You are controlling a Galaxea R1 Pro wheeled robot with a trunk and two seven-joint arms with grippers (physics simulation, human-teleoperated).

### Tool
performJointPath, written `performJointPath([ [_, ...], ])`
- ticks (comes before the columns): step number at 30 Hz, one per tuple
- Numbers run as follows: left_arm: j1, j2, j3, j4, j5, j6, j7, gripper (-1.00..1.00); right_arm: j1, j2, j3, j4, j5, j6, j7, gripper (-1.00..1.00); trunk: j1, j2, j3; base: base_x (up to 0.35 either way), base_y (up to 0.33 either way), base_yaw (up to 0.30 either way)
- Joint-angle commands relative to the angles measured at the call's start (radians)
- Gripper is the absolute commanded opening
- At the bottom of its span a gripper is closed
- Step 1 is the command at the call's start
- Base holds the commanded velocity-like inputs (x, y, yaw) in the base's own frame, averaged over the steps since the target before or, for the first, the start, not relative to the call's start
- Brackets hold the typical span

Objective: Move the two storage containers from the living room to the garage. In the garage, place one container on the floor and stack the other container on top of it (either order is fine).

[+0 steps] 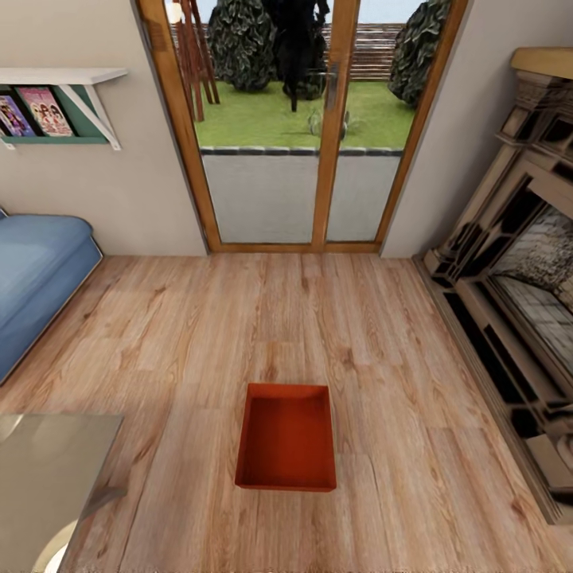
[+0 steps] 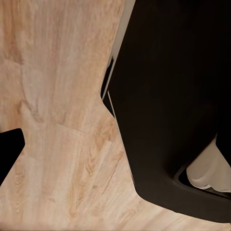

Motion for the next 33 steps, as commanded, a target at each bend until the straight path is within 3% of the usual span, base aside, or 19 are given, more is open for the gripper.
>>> performJointPath([
  [1, 0.000, 0.000, -0.008, -0.001, 0.008, 0.000, 0.003, 1.00, -0.001, 0.001, 0.008, 0.003, -0.009, -0.006, -0.002, 1.00, 0.000, -0.001, -0.003, 0.000, 0.000, 0.000],
  [33, 0.000, 0.000, -0.008, -0.001, 0.008, 0.000, 0.003, 1.00, -0.001, 0.000, 0.008, 0.003, -0.009, -0.006, -0.002, 1.00, 0.000, -0.001, -0.054, 0.000, 0.000, 0.000],
])
